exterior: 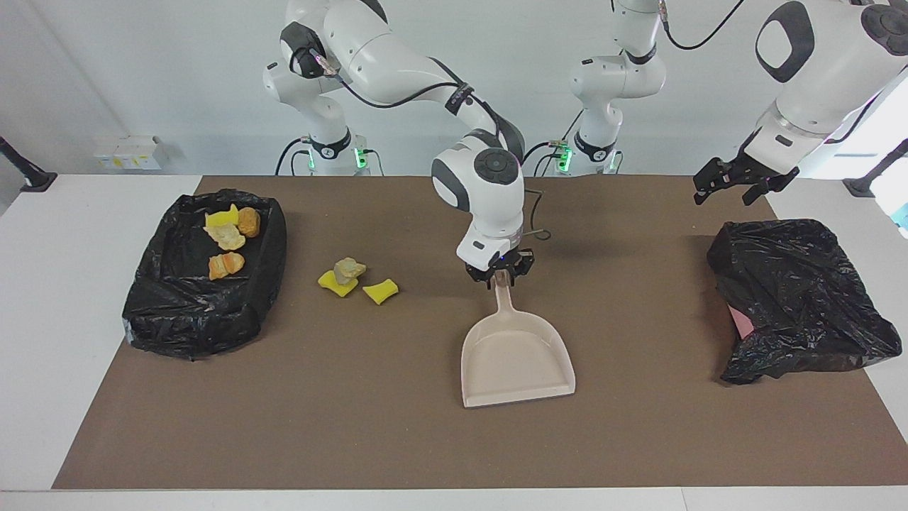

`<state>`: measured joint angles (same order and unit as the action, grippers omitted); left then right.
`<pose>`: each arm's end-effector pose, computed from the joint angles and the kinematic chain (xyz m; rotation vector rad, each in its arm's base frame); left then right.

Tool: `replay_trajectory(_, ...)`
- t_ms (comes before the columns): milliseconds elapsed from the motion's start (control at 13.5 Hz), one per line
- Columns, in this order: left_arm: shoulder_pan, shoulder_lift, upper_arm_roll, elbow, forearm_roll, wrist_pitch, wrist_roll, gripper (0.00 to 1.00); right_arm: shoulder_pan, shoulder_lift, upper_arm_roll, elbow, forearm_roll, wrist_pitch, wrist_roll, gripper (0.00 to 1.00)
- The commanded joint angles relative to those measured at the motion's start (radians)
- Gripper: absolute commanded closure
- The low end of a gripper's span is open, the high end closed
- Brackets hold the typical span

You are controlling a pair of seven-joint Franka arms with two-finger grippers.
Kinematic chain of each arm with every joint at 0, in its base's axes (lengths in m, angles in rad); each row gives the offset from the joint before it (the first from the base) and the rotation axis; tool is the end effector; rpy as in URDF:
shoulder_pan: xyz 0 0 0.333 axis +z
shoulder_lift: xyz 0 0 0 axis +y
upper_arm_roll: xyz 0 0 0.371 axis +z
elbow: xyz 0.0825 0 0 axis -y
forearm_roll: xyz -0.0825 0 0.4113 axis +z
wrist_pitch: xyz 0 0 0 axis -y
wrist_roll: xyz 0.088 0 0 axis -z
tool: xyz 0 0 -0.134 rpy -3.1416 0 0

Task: Sweep and dump trash in bin
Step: 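Bring the empty dustpan back to the table center with the right gripper, then grasp the dustpan handle with the left gripper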

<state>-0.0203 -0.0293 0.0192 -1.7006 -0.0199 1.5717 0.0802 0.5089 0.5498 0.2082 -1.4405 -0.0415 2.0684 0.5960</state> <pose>0.5633 -0.0031 0.6050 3.1109 -0.1250 -0.1538 0.6023 0.4815 0.3941 -3.0274 -0.1584 -0.0434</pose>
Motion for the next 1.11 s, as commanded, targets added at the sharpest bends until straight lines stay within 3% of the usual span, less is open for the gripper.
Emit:
replay_trajectory(0, -0.041, -0.012, 0.01, -0.053, 0.018, 0.063, -0.017, 0.0, 0.016, -0.179, 0.014, -0.165, 0.023, -0.03, -0.007, 0.0)
replay_trajectory(223, -0.101, -0.006, 0.01, -0.115, 0.018, 0.168, -0.068, 0.0, 0.028, -0.335, 0.057, -0.329, 0.043, -0.077, 0.001, 0.0)
replay_trajectory(594, -0.228, 0.068, 0.01, -0.134, 0.018, 0.275, -0.242, 0.0, 0.112, -0.519, 0.059, -0.648, 0.189, 0.036, 0.004, 0.0)
replay_trajectory(1040, -0.375, 0.205, 0.01, -0.131, 0.011, 0.419, -0.442, 0.0, 0.155, -0.481, 0.059, -0.748, 0.212, 0.166, 0.019, 0.0)
